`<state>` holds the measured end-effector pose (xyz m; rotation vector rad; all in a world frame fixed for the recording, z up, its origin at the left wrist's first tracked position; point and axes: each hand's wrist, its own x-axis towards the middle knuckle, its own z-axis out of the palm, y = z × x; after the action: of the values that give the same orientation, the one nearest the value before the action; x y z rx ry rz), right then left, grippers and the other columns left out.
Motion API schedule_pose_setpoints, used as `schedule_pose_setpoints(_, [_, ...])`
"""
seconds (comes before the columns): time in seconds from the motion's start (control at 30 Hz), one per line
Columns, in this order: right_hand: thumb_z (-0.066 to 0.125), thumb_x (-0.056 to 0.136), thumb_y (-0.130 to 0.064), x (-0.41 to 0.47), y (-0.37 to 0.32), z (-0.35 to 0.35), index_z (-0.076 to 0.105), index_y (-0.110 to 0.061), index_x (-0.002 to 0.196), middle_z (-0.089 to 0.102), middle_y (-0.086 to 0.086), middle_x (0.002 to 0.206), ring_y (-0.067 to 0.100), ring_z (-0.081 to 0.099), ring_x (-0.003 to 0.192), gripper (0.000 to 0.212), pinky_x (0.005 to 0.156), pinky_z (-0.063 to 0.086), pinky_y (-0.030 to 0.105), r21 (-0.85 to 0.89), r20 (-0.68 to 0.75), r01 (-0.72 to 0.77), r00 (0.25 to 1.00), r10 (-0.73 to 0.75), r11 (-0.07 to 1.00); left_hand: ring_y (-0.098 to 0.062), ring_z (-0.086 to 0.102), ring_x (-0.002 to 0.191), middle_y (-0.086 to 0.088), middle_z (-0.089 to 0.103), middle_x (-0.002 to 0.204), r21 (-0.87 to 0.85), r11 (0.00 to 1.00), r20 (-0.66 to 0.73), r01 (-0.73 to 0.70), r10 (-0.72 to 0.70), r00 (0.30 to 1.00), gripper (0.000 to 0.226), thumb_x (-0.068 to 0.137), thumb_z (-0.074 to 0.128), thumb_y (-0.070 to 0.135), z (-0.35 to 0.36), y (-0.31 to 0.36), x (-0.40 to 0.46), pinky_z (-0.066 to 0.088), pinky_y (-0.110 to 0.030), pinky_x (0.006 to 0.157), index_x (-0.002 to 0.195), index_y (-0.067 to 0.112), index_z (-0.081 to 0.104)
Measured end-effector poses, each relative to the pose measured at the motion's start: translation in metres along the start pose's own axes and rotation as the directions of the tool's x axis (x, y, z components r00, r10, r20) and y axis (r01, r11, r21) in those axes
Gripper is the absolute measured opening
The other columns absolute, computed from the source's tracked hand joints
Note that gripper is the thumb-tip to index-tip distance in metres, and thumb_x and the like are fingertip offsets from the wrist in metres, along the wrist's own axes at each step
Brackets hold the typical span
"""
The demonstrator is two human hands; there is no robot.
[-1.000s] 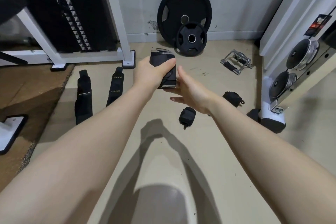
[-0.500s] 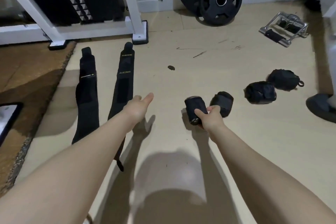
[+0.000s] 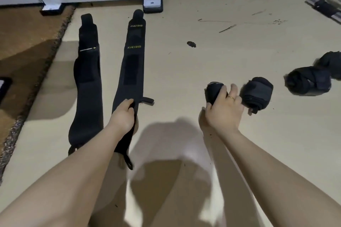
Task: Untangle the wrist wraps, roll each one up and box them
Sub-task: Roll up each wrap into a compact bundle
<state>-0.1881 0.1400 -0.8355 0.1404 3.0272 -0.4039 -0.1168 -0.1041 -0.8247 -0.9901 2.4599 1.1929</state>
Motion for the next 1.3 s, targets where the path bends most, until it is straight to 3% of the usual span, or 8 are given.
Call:
schedule_pose_setpoints(0.07, [0.06,0.083,-0.014,-0.02,-0.033,0.012,0.053,-0.01,0.124,0.043,0.013,0.135,0.034,0.046,0.108,0.041,0.084,0.032,0.038,0.013,-0.142,0.229,0.964,-0.225,0.973,-0.023,0.019,0.145,-0.003,0.019,0.159,0.086,0.996,-0.037,0.013,-0.01,0.999,0.048,0.102,0.028,0.008,-0.004,-0.008,0.007,0.016,-0.032,0.118,0.15,0.015,0.028])
schedule_pose_setpoints(0.13, [0.053,0.085,-0.004,-0.036,-0.068,0.03,0.058,-0.012,0.115,0.05,0.008,0.123,0.03,0.05,0.106,0.032,0.08,0.032,0.032,0.251,0.03,0.33,0.937,-0.348,0.91,-0.032,0.024,0.14,-0.006,0.019,0.157,0.176,0.981,-0.091,0.08,-0.064,0.994,0.053,0.099,0.028,0.005,-0.009,-0.018,0.015,0.025,-0.038,0.115,0.151,0.017,0.025])
schedule_pose_setpoints(0.3, [0.033,0.096,-0.014,-0.06,-0.126,0.062,0.039,-0.016,0.128,0.051,0.001,0.094,0.018,0.049,0.08,0.032,0.066,0.042,0.026,0.667,0.664,-0.357,0.683,-0.304,0.654,-0.04,0.044,0.118,-0.019,0.038,0.137,0.146,0.953,-0.153,0.264,-0.242,0.958,0.042,0.095,0.039,0.012,-0.011,-0.026,0.026,0.041,-0.042,0.094,0.137,0.008,0.039])
schedule_pose_setpoints(0.5, [0.053,0.095,-0.023,-0.056,-0.123,0.044,0.049,-0.011,0.078,0.042,0.004,0.067,0.015,0.038,0.055,0.021,0.053,0.029,0.026,0.643,0.746,-0.585,0.626,-0.229,0.494,-0.016,0.049,0.062,-0.005,0.056,0.073,-0.359,0.89,0.104,0.281,-0.261,0.96,0.026,0.092,0.061,0.03,-0.009,0.011,0.012,0.039,-0.024,0.054,0.08,0.007,0.058])
schedule_pose_setpoints(0.67, [0.05,0.097,-0.008,-0.044,-0.091,-0.029,0.057,-0.007,0.082,0.065,0.002,0.069,0.006,0.063,0.052,0.017,0.047,0.046,0.014,0.776,0.628,-0.555,0.721,-0.292,0.298,-0.01,0.042,0.053,-0.004,0.05,0.077,-0.604,0.773,0.248,0.197,-0.052,0.967,0.014,0.096,0.056,0.022,-0.023,0.054,-0.017,0.036,-0.021,0.053,0.096,0.009,0.058])
schedule_pose_setpoints(0.83, [0.052,0.094,-0.004,-0.034,-0.082,-0.098,0.054,-0.018,0.11,0.066,0.008,0.108,0.019,0.064,0.094,0.021,0.082,0.053,0.031,0.829,0.5,-0.328,0.797,-0.339,0.452,-0.012,0.058,0.068,-0.009,0.06,0.102,-0.691,0.712,0.208,0.121,0.036,0.978,0.021,0.1,0.045,0.01,-0.033,0.11,-0.065,0.051,-0.019,0.063,0.121,0.007,0.05])
schedule_pose_setpoints(1.07, [0.058,0.091,-0.007,-0.064,-0.036,-0.15,0.04,-0.011,0.141,0.057,0.009,0.121,0.024,0.058,0.102,0.053,0.085,0.049,0.033,0.71,0.592,-0.359,0.771,-0.237,0.605,-0.014,0.056,0.061,-0.012,0.055,0.117,-0.473,0.863,0.229,0.176,-0.073,0.971,0.032,0.098,0.047,0.014,-0.031,0.125,-0.162,0.045,-0.02,0.056,0.129,0.007,0.046])
schedule_pose_setpoints(1.3, [0.047,0.089,0.001,-0.117,0.024,-0.14,0.058,0.012,0.108,0.052,0.015,0.086,0.023,0.047,0.067,0.025,0.061,0.037,0.03,0.45,0.748,-0.339,0.649,-0.141,0.826,-0.018,0.052,0.069,-0.007,0.058,0.089,-0.162,0.953,0.274,0.255,-0.205,0.94,0.014,0.097,0.044,0.01,-0.013,0.092,-0.198,0.043,-0.022,0.057,0.103,0.006,0.055])
